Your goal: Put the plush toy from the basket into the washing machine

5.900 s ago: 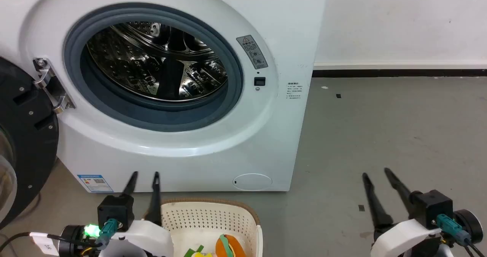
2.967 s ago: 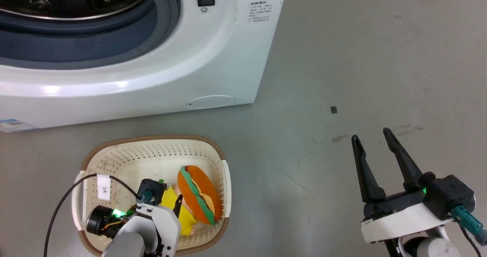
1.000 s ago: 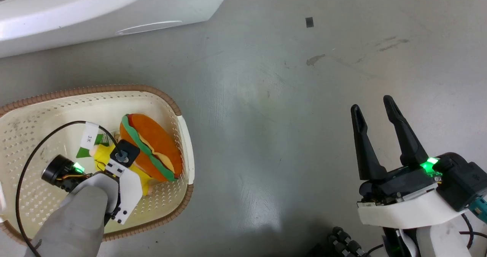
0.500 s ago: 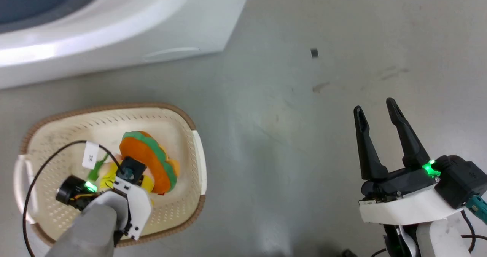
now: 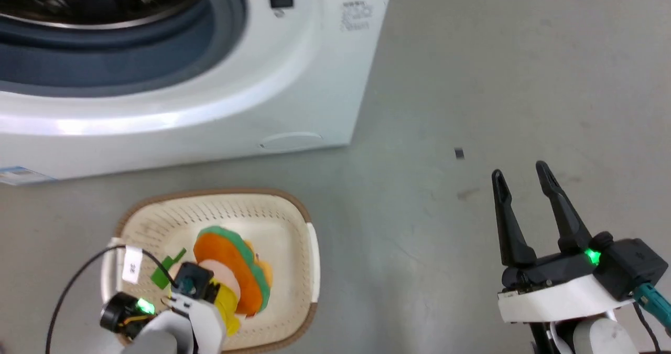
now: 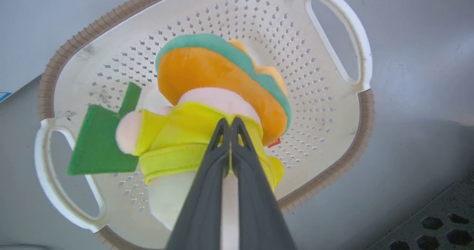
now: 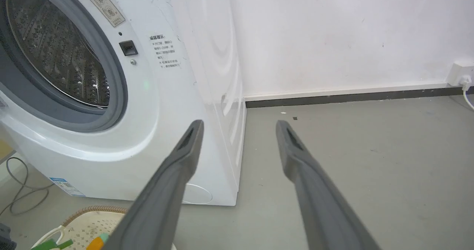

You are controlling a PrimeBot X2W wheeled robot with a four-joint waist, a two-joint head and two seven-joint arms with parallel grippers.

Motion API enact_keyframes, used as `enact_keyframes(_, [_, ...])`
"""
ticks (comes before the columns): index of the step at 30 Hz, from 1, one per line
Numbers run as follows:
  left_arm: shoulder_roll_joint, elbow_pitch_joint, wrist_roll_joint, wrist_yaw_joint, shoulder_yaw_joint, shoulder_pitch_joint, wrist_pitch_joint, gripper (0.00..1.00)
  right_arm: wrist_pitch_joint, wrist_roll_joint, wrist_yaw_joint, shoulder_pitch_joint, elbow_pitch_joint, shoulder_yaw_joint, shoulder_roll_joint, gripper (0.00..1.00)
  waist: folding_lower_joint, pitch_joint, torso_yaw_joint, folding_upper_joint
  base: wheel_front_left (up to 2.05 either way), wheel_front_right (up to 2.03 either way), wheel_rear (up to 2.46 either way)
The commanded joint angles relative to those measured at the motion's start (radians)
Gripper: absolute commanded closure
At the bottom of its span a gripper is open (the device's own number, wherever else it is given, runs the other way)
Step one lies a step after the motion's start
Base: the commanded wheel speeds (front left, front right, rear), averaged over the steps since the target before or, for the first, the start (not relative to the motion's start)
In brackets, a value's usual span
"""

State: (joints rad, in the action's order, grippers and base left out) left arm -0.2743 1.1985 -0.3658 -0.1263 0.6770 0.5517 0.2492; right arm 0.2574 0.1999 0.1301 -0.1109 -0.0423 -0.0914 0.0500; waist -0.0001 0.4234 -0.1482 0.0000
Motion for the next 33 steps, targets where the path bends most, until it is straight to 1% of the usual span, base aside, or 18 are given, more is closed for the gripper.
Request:
enact_keyframes(1, [0.001, -0.016, -0.007, 0.001, -0.005, -0.021, 0.011, 1.00, 0.004, -0.009, 0.001, 0.014, 0.003, 0.004, 0.000, 0.00, 0.0001, -0.057, 0.036, 0.0000, 0.00, 0.00, 0.00])
enact_keyframes(5, [-0.006, -0.127, -0.008, 0.028, -0.027, -0.073, 0.012, 1.00, 0.004, -0.017, 0.001, 0.034, 0.008, 0.008, 0.000, 0.00, 0.0001, -0.107, 0.060, 0.0000, 0.00, 0.00, 0.00])
enact_keyframes(11, [-0.020, -0.336, -0.003, 0.073, -0.086, -0.176, 0.012, 1.00, 0.004, -0.025, 0.001, 0.073, 0.016, 0.022, 0.000, 0.00, 0.0001, -0.189, 0.101, 0.0000, 0.00, 0.00, 0.00])
enact_keyframes(18, [-0.016, -0.593, 0.015, 0.101, -0.179, -0.295, 0.012, 1.00, 0.004, -0.030, 0.001, 0.124, 0.022, 0.041, 0.000, 0.00, 0.0001, -0.280, 0.147, 0.0000, 0.00, 0.00, 0.00])
enact_keyframes(23, [0.006, -0.785, 0.010, 0.101, -0.285, -0.363, 0.012, 1.00, 0.004, -0.032, 0.001, 0.143, 0.017, 0.041, 0.000, 0.00, 0.0001, -0.306, 0.164, 0.0000, 0.00, 0.00, 0.00])
enact_keyframes(27, [0.025, -0.922, 0.034, 0.092, -0.362, -0.400, 0.013, 1.00, 0.004, -0.031, 0.001, 0.148, 0.013, 0.038, 0.000, 0.00, 0.0001, -0.308, 0.169, 0.0000, 0.00, 0.00, 0.00])
enact_keyframes(28, [0.025, -0.922, 0.034, 0.092, -0.362, -0.400, 0.013, 1.00, 0.004, -0.031, 0.001, 0.148, 0.013, 0.038, 0.000, 0.00, 0.0001, -0.308, 0.169, 0.0000, 0.00, 0.00, 0.00])
enact_keyframes(29, [0.036, -0.983, 0.048, 0.084, -0.398, -0.406, 0.013, 1.00, 0.004, -0.031, 0.001, 0.151, 0.008, 0.035, 0.000, 0.00, 0.0001, -0.303, 0.169, 0.0000, 0.00, 0.00, 0.00])
enact_keyframes(30, [0.041, -1.011, 0.056, 0.080, -0.414, -0.407, 0.013, 1.00, 0.004, -0.032, 0.001, 0.152, 0.006, 0.034, 0.000, 0.00, 0.0001, -0.298, 0.169, 0.0000, 0.00, 0.00, 0.00])
enact_keyframes(31, [0.041, -1.011, 0.056, 0.080, -0.414, -0.407, 0.013, 1.00, 0.004, -0.032, 0.001, 0.152, 0.006, 0.034, 0.000, 0.00, 0.0001, -0.298, 0.169, 0.0000, 0.00, 0.00, 0.00])
enact_keyframes(33, [0.054, -1.057, 0.058, 0.072, -0.450, -0.401, 0.013, 1.00, 0.004, -0.034, 0.001, 0.152, 0.003, 0.033, 0.000, 0.00, 0.0001, -0.286, 0.166, 0.0000, 0.00, 0.00, 0.00])
